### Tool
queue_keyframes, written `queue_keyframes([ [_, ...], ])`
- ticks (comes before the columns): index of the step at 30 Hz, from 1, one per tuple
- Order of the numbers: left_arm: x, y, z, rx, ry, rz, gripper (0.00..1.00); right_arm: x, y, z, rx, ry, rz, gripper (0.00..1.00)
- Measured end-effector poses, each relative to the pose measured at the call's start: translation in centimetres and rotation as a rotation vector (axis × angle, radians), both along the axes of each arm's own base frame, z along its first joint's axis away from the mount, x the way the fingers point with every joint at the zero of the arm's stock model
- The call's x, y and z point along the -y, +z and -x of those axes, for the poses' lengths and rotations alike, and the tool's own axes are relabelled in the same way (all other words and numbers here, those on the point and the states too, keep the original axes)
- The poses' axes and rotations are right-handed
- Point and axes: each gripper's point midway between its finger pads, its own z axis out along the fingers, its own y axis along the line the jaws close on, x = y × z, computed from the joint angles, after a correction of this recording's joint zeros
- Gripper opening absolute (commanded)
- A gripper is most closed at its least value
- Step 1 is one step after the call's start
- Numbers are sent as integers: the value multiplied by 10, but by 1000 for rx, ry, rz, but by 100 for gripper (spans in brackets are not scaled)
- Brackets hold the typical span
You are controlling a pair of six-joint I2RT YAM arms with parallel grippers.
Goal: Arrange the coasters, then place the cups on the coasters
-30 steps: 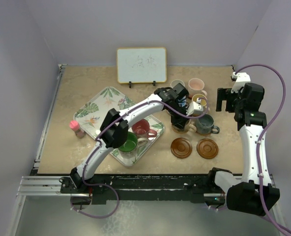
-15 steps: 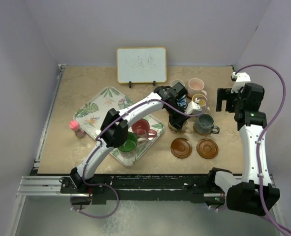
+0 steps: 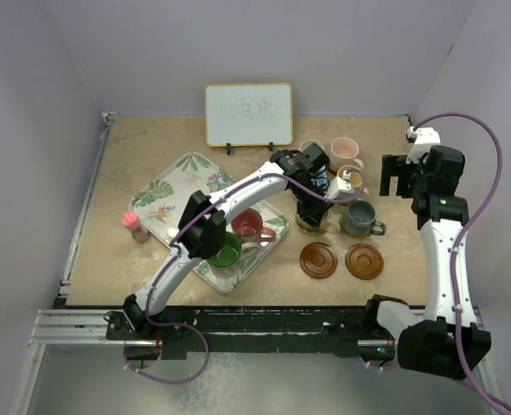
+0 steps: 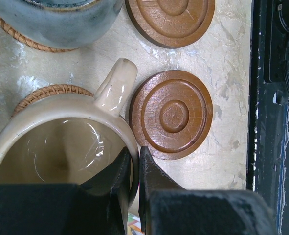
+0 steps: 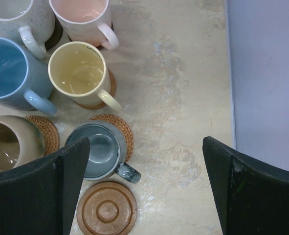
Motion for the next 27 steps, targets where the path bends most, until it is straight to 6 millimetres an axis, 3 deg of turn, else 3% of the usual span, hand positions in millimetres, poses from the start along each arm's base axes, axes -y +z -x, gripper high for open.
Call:
queue_keyframes([
  [8,1,0,0,-6,-2,3,4,1,0,0,0,-3,0,98],
  [15,3,0,-2,5,-7,13,28,1,0,0,0,-3,0,98],
  [23,7,2,-8,37,-8,35,46,1,0,0,0,-4,0,98],
  [27,1,13,-9,73,-7,39,52,2,0,0,0,-4,1,98],
])
